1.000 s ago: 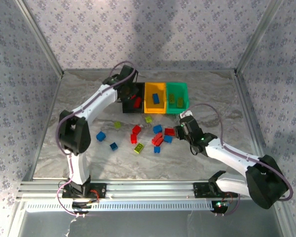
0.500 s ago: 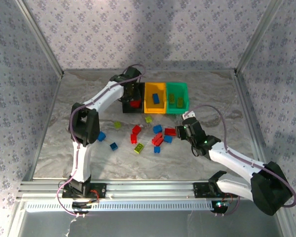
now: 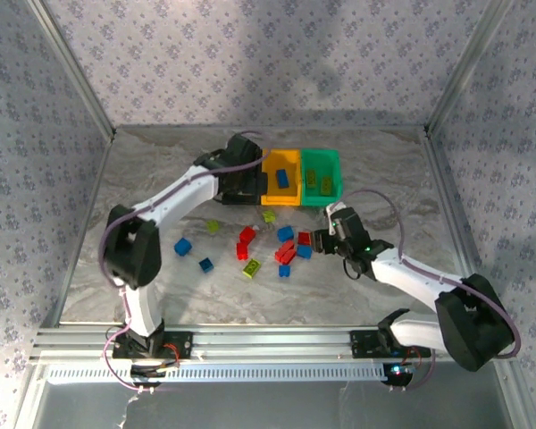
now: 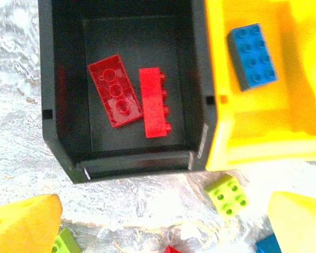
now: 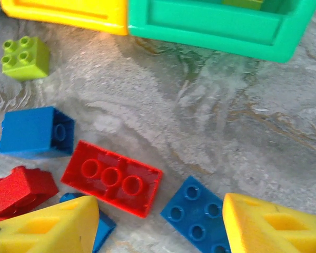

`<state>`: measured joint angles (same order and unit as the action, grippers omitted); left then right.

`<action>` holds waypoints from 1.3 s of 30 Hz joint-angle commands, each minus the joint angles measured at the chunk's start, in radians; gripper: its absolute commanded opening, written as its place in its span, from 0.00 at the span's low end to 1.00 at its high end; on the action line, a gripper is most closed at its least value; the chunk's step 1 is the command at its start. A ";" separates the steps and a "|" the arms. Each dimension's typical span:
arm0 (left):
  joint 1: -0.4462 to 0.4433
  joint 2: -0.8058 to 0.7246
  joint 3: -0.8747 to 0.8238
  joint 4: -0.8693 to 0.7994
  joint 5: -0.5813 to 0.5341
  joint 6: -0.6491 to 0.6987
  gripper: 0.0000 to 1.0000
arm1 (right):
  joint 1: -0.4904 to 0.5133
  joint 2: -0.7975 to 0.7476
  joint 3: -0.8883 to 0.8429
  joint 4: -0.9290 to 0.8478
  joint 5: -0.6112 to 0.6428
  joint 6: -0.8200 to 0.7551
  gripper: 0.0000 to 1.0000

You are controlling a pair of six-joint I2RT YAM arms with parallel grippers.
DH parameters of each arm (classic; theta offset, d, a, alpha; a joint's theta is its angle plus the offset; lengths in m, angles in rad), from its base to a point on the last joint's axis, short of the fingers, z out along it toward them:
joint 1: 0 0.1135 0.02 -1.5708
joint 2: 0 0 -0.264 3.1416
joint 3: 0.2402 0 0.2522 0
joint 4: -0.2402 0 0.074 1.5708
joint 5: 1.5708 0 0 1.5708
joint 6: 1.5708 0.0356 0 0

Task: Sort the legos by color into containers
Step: Pick up the lego from the center of the table.

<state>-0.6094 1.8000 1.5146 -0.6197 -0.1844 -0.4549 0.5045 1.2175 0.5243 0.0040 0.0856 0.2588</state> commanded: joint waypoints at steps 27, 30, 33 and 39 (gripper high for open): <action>-0.009 -0.532 -0.759 0.476 -0.193 0.098 1.00 | -0.083 0.253 0.240 -0.380 0.013 0.175 0.75; -0.010 -0.561 -0.785 0.485 -0.199 0.118 1.00 | -0.064 0.295 0.277 -0.421 0.071 0.173 0.72; -0.010 -0.591 -0.808 0.490 -0.208 0.133 1.00 | -0.049 0.310 0.290 -0.435 0.098 0.178 0.70; 0.005 -0.638 -0.857 0.513 -0.218 0.145 1.00 | -0.048 0.357 0.308 -0.454 0.064 0.176 0.69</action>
<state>-0.6159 1.1919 0.6800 -0.1432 -0.3832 -0.3321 0.4541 1.5421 0.8070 -0.3988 0.1410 0.4198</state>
